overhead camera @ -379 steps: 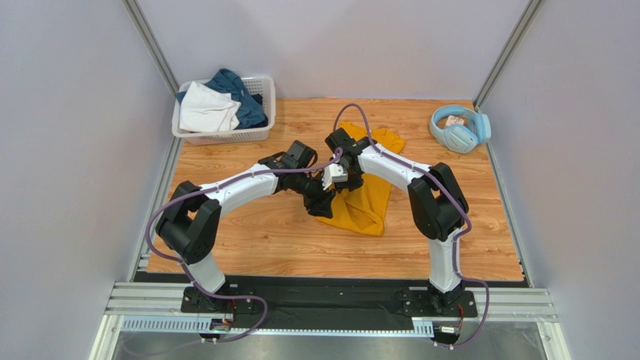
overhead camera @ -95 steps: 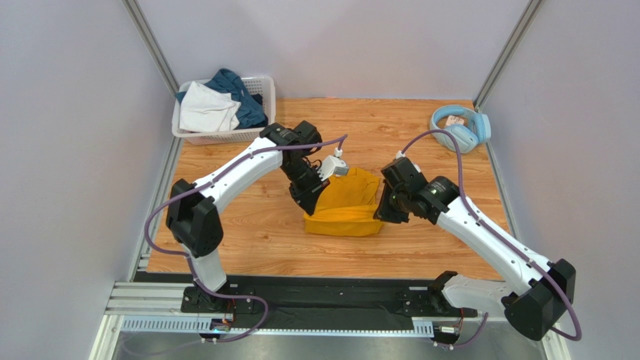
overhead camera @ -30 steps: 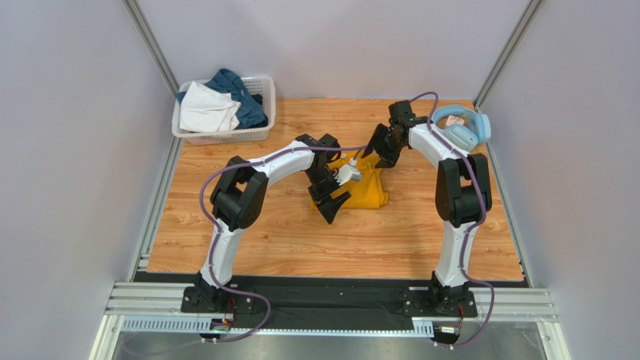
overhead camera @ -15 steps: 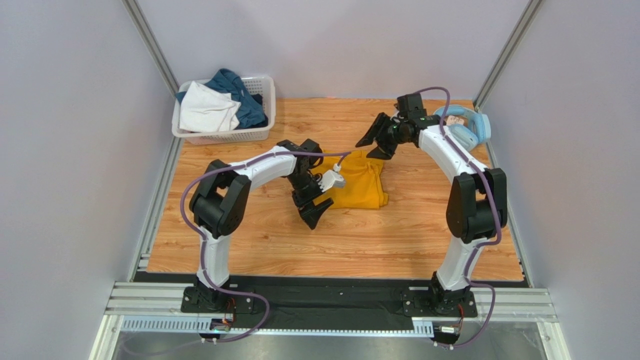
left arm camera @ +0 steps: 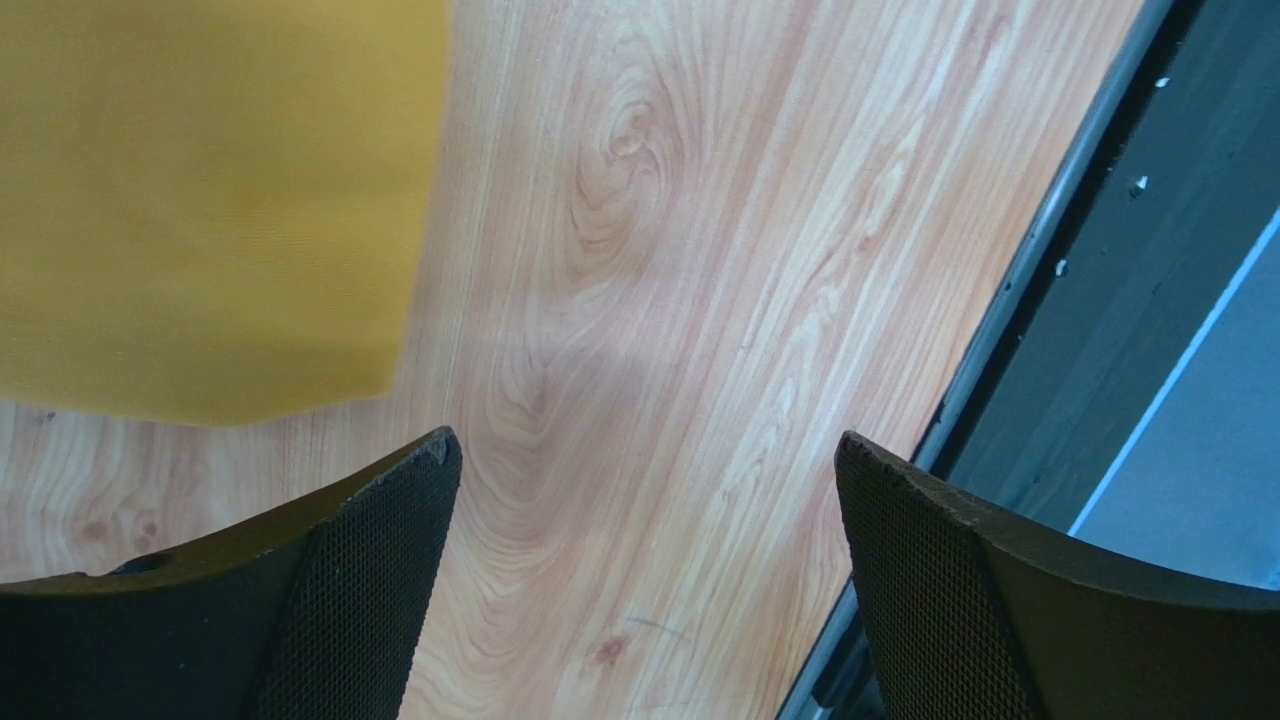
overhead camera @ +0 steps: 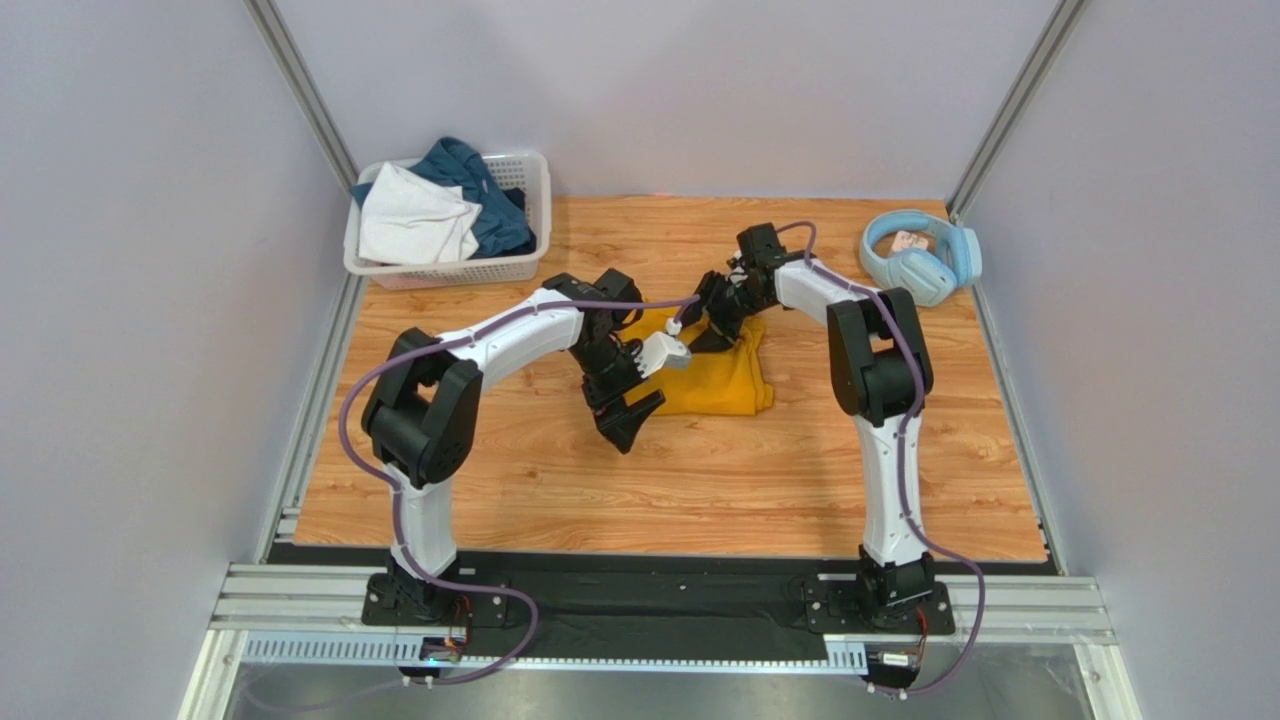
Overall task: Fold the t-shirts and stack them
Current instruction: Fold the tshirt, then neatly place the folded tshirt to the corner
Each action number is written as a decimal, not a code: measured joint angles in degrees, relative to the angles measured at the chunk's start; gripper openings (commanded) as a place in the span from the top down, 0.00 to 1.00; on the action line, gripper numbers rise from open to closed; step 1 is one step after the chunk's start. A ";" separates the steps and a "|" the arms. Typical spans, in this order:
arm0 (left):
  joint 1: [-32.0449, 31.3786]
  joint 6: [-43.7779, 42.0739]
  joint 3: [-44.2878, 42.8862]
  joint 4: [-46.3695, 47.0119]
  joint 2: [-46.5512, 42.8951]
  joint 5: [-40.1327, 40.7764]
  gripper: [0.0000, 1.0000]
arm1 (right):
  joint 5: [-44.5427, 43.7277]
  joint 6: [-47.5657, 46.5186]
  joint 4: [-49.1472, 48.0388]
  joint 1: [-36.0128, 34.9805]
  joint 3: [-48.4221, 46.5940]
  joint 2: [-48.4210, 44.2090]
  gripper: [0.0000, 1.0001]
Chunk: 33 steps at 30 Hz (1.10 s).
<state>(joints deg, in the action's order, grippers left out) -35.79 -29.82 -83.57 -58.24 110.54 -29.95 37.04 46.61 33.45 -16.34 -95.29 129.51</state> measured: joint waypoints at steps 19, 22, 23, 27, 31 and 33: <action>4.94 -2.45 -1.88 -7.06 -13.22 -0.07 0.00 | 0.04 -9.81 0.72 3.85 6.29 -16.74 0.24; 7.41 -2.71 -2.86 -7.85 -15.06 -0.17 0.00 | -2.62 -11.39 1.62 5.95 9.44 -21.31 0.25; 8.09 -2.75 -2.89 -8.13 -15.74 -0.20 0.00 | -3.58 -12.04 1.79 6.73 9.90 -21.53 0.25; 9.07 -2.91 -2.89 -9.75 -17.22 -0.39 0.00 | -6.08 -13.64 2.93 8.63 10.16 -17.38 0.27; 9.05 -2.91 -3.19 -11.10 -17.86 -0.96 0.00 | -8.09 -15.08 5.16 8.74 10.14 -9.92 0.26; 9.05 -2.91 -3.23 -11.43 -18.49 -1.07 0.00 | -6.14 -14.99 6.19 8.76 10.10 -9.14 0.27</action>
<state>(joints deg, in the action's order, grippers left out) -26.74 -32.73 -86.80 -69.67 92.05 -31.03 30.89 31.62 39.64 -7.57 -85.19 120.38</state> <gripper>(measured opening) 0.993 0.732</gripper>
